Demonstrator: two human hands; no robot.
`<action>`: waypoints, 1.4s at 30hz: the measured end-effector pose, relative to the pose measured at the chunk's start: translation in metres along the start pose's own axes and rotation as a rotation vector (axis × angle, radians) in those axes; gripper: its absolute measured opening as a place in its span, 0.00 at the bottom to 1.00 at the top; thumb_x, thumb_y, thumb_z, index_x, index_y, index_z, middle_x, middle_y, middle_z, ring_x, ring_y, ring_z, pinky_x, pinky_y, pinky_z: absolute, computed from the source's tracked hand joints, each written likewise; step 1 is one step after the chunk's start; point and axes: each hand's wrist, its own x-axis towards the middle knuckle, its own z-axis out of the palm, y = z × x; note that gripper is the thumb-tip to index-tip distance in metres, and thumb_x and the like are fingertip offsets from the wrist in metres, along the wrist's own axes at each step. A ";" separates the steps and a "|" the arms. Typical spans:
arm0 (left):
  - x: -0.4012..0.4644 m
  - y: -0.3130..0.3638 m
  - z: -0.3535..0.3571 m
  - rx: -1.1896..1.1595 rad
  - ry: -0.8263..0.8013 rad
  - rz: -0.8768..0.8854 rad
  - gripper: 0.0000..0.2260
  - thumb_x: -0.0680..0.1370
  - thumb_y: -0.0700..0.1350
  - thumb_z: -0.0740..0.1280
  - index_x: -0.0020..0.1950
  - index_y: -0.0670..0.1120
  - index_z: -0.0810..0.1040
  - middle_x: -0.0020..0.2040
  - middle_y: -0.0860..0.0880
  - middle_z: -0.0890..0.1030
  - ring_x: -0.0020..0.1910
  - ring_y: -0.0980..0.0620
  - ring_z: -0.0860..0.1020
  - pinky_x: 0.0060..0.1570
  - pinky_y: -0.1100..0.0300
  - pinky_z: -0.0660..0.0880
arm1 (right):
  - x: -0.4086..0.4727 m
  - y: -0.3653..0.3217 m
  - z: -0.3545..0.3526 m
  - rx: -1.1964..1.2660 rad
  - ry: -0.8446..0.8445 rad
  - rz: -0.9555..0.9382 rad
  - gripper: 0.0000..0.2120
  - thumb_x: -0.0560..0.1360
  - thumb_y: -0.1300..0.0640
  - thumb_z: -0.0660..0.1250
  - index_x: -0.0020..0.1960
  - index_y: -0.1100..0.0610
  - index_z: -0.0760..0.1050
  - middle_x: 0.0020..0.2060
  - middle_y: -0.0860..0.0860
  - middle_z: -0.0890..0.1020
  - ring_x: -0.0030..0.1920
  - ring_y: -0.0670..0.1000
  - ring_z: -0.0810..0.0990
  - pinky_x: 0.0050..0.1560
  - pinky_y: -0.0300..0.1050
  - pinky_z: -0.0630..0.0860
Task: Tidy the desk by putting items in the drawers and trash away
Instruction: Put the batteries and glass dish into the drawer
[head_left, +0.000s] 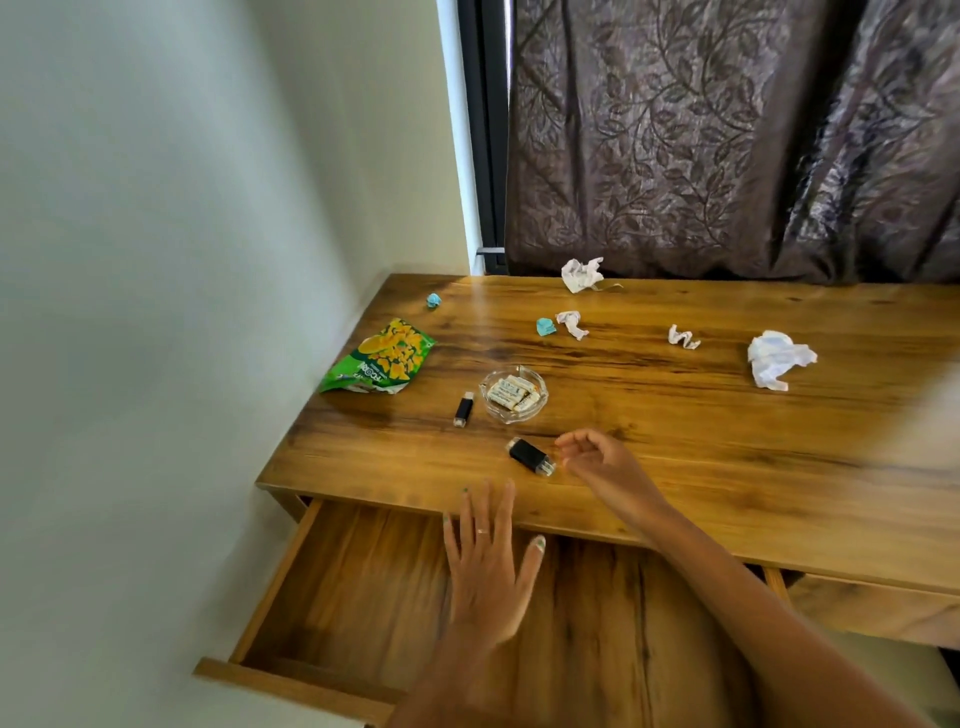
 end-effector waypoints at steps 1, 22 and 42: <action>0.017 -0.005 -0.006 -0.003 0.010 0.009 0.33 0.77 0.67 0.38 0.77 0.53 0.41 0.78 0.49 0.44 0.76 0.47 0.39 0.72 0.49 0.34 | 0.015 -0.002 0.004 -0.062 0.009 -0.018 0.10 0.75 0.59 0.65 0.55 0.50 0.73 0.54 0.49 0.76 0.56 0.49 0.75 0.52 0.40 0.74; 0.096 -0.052 0.000 0.127 -0.033 0.023 0.30 0.79 0.62 0.43 0.74 0.48 0.64 0.73 0.48 0.68 0.72 0.47 0.65 0.69 0.48 0.51 | 0.183 -0.002 0.072 -0.828 0.064 0.030 0.53 0.61 0.35 0.73 0.75 0.54 0.50 0.73 0.60 0.57 0.72 0.62 0.56 0.69 0.58 0.61; 0.094 -0.052 0.004 0.113 0.020 0.039 0.35 0.75 0.62 0.39 0.77 0.46 0.56 0.76 0.49 0.60 0.76 0.48 0.56 0.74 0.47 0.50 | -0.046 0.034 -0.004 -0.495 0.155 0.033 0.50 0.59 0.43 0.78 0.73 0.47 0.55 0.65 0.50 0.62 0.65 0.51 0.62 0.66 0.51 0.68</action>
